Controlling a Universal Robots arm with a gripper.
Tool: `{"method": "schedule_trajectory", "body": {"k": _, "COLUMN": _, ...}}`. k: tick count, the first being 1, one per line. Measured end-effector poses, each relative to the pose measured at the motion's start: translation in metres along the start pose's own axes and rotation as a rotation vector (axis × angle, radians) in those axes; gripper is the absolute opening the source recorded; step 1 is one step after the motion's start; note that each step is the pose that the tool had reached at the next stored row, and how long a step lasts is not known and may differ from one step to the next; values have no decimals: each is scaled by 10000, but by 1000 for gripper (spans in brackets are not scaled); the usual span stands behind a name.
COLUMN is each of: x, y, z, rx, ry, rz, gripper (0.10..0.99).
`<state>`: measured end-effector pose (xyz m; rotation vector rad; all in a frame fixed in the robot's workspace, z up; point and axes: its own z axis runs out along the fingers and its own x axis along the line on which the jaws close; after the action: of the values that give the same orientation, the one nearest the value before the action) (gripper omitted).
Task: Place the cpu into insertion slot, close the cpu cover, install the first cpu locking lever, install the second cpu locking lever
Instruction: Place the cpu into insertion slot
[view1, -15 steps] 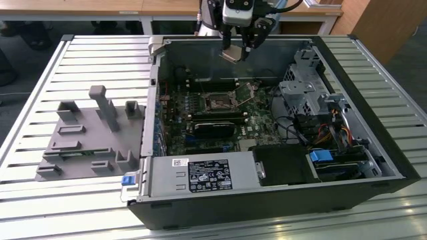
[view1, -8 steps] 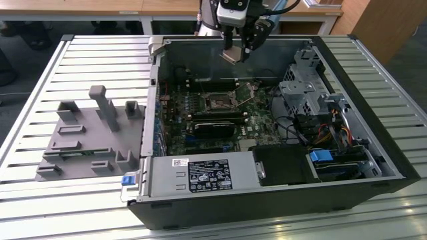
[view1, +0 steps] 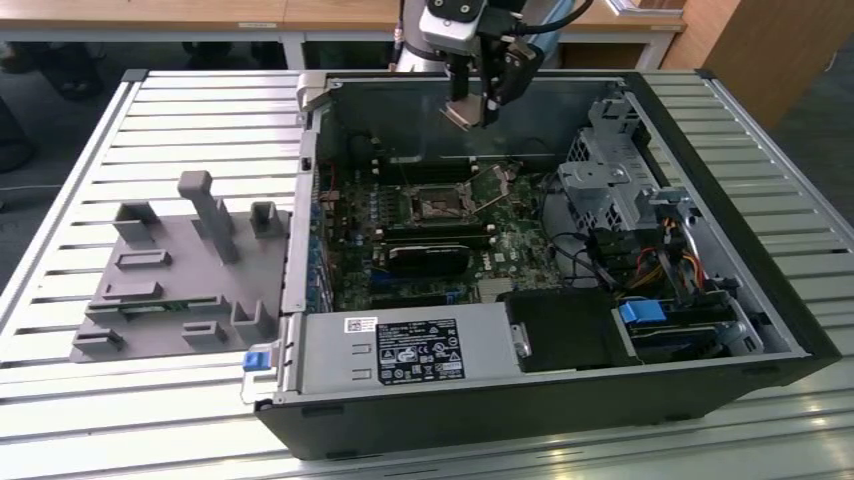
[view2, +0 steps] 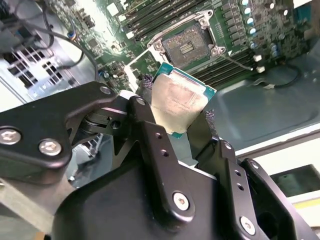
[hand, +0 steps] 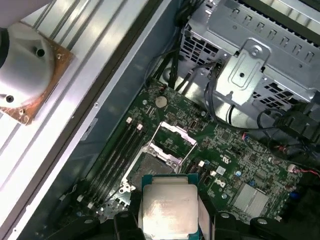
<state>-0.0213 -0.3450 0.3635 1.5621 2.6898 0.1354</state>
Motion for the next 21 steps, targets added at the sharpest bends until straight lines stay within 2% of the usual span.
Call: {"method": "schedule_trajectory", "body": {"k": 21, "x": 1, "y": -8, "z": 69, "rx": -61, "ry": -282, "rz": 3150, "gripper": 529}}
